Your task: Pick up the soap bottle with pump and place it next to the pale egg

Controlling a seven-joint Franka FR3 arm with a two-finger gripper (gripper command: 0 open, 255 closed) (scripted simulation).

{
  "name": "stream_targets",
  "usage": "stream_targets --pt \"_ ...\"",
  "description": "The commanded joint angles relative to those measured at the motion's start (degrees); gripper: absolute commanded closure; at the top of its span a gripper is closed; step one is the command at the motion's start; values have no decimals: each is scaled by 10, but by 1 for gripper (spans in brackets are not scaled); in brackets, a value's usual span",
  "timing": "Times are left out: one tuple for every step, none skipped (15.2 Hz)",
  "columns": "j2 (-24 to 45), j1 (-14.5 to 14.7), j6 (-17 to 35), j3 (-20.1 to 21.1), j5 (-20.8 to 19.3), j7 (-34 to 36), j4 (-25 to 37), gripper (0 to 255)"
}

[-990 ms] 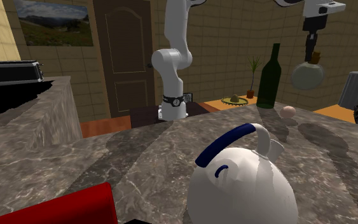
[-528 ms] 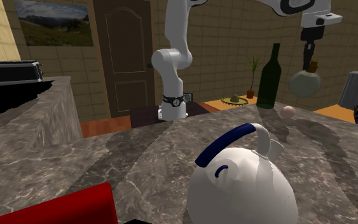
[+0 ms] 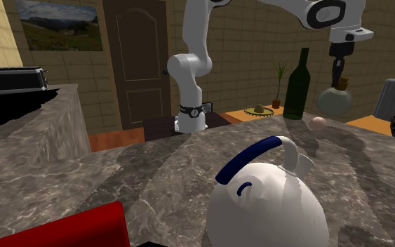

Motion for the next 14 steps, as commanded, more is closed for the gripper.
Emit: stream_targets --pt "6 1 15 -1 -3 0 -9 255" --pt "9 2 22 -1 -4 1 -13 255" --pt "12 2 29 -1 -6 1 -18 255" --pt "15 3 36 -2 -7 1 -21 255" --pt "20 4 45 -2 -9 2 -26 255" --pt "20 4 45 -2 -9 2 -27 255" --pt "20 4 45 -2 -9 2 -26 255" --pt "20 4 45 -2 -9 2 -26 255" --pt "20 4 45 -2 -9 2 -26 255" --pt "20 4 45 -2 -9 2 -26 255" --pt "20 4 45 -2 -9 2 -26 255" --pt "20 4 45 -2 -9 2 -26 255" --pt "20 4 45 -2 -9 2 -26 255" --pt "20 4 45 -2 -9 2 -26 0"
